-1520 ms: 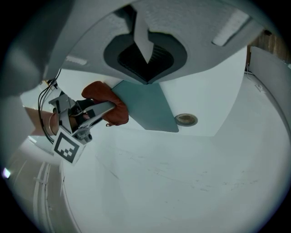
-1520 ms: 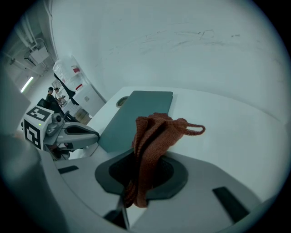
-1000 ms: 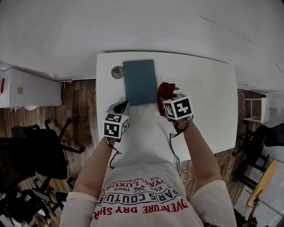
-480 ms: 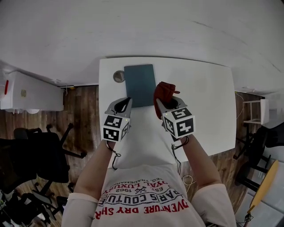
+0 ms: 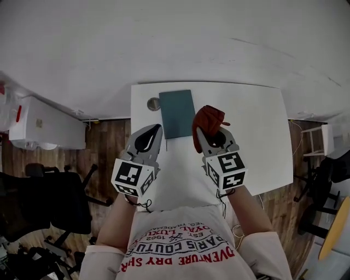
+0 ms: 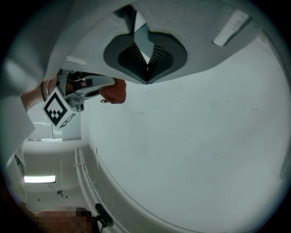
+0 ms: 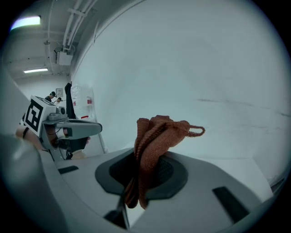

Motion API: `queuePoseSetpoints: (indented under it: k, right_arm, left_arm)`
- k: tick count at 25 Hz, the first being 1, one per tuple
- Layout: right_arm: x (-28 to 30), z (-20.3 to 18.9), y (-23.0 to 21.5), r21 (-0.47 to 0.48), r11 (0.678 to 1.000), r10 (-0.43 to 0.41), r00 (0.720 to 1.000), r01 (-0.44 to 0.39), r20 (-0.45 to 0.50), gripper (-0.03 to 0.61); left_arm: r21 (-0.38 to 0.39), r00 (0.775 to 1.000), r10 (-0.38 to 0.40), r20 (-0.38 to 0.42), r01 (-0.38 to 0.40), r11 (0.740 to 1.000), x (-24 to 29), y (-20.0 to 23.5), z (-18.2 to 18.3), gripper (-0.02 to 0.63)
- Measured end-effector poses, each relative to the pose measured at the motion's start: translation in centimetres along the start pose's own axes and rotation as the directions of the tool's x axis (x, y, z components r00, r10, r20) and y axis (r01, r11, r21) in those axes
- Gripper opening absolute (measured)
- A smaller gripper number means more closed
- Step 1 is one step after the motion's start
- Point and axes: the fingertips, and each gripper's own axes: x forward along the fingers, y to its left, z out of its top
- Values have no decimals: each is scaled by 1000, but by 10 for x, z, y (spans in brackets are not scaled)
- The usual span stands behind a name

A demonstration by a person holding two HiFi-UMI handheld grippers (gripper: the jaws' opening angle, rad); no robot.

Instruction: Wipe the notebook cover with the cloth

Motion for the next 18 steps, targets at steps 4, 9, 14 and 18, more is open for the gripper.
queuePoseSetpoints:
  k: [4,9,14,18]
  right_arm:
    - [-26,20,11,-7,999,-49,991,51,127,75]
    - [-64,33,28,-48,994,-88,968,102,237,77]
    - [-99,42,52,-61,991,-93,942,118,322,77]
    - [-115,45,71,-75,989,-96,934,129,345,75]
  left_arm:
    - [72,997,-9,80,3,997,-37,-4,31,9]
    - [134,985,-32,169,9,991,-88,-11,62,9]
    - [172,975,20,219,-59,983,-132,-18,76,9]
    - [197,973,57,222,-102,975,-153,-26,79,9]
